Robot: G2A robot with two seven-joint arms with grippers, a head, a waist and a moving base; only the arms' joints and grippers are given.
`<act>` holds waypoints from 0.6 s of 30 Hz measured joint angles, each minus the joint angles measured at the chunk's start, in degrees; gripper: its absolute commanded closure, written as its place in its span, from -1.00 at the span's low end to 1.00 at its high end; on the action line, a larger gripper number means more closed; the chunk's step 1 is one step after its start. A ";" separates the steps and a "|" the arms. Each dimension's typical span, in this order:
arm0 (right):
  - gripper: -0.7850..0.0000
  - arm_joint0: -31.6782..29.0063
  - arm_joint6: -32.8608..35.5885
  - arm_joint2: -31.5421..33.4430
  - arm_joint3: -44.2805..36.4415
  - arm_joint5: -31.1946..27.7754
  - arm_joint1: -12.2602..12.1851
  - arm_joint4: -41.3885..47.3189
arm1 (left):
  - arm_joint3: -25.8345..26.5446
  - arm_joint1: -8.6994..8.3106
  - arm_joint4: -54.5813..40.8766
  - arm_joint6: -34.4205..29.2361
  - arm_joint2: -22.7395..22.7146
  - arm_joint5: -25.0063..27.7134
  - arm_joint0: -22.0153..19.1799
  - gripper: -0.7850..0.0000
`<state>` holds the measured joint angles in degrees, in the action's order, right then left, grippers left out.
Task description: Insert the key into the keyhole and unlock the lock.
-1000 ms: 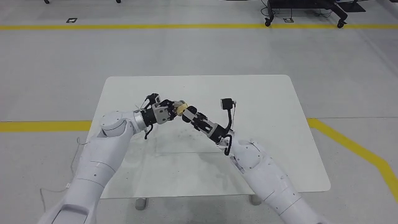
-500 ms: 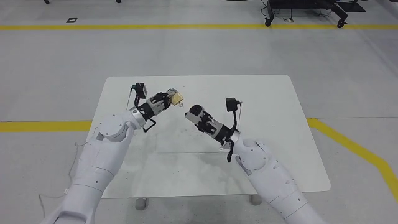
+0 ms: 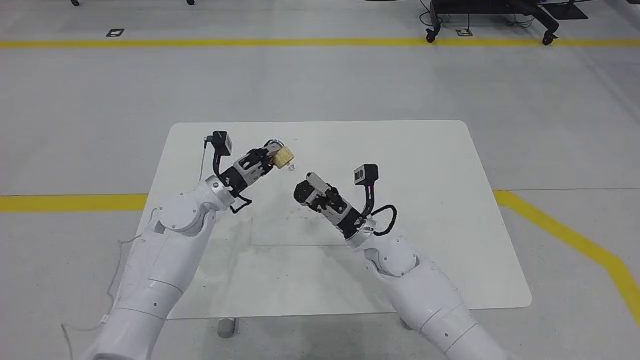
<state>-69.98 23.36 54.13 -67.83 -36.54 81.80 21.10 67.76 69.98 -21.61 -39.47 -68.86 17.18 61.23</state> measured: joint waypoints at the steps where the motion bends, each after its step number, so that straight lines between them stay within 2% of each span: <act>1: 0.26 0.56 0.01 -0.22 0.88 0.18 0.14 0.04 | 0.23 -0.01 0.29 -0.14 0.03 0.38 0.10 1.00; 5: 0.33 2.25 -0.98 -1.07 3.27 0.25 0.71 -0.99 | 0.90 -0.04 1.53 -1.04 0.35 2.11 0.59 1.00; 16: 0.51 3.76 -1.05 -2.18 5.27 -1.27 1.76 -0.53 | 0.86 0.04 1.70 -0.95 0.33 2.44 0.67 1.00; 18: 0.60 3.88 -1.07 -2.19 5.60 -1.34 1.91 -0.16 | 0.90 0.05 1.89 -0.91 0.36 2.60 0.72 1.00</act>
<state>-66.10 22.29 51.94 -62.23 -37.89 83.71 20.94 68.66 70.04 -19.73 -40.39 -68.50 19.78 61.94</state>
